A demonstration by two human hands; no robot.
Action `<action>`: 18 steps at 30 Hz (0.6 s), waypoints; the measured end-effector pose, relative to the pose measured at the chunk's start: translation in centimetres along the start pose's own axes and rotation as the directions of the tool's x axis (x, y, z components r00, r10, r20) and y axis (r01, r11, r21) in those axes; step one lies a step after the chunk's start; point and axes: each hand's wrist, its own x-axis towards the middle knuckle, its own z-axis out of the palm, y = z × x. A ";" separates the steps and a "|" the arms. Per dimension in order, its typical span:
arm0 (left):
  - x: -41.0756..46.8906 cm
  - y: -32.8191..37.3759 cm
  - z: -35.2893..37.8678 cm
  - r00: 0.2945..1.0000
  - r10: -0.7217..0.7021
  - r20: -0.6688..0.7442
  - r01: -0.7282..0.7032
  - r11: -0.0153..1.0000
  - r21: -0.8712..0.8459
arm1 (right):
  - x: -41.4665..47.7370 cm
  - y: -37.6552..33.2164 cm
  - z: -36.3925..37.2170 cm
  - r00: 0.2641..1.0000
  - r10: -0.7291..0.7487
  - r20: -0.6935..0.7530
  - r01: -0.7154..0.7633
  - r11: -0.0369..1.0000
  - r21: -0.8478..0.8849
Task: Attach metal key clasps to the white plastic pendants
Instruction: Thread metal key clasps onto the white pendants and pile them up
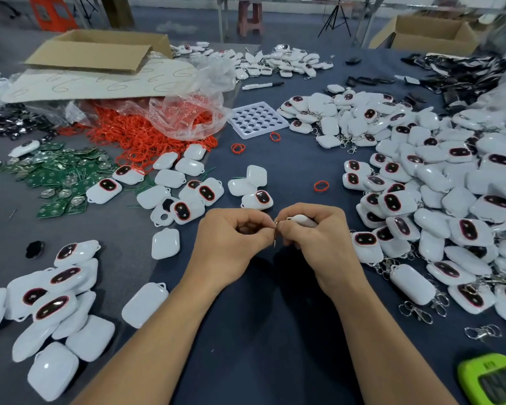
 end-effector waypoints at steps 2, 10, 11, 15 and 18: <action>0.0 -0.1 -0.3 1.000 -0.004 0.020 0.004 1.000 -0.031 | 0.0 -0.1 -0.1 1.000 0.003 0.020 -0.003 1.000 0.001; -0.3 -0.3 0.1 1.000 -0.023 -0.020 0.023 1.000 0.010 | -0.3 -0.3 -0.3 0.997 -0.017 0.079 0.014 0.999 0.037; -0.3 -0.3 0.1 1.000 -0.021 -0.014 0.021 1.000 0.011 | -0.3 -0.4 -0.3 0.996 -0.025 0.087 0.021 0.999 0.044; -0.5 -0.1 0.1 0.996 -0.003 -0.092 0.009 0.998 0.068 | -0.5 -0.5 -0.2 0.995 -0.040 0.095 0.039 0.999 0.009; -0.5 0.1 -0.8 0.948 0.063 -0.312 0.038 0.951 0.307 | -0.7 -0.5 -0.1 0.999 -0.001 0.051 0.004 0.999 -0.046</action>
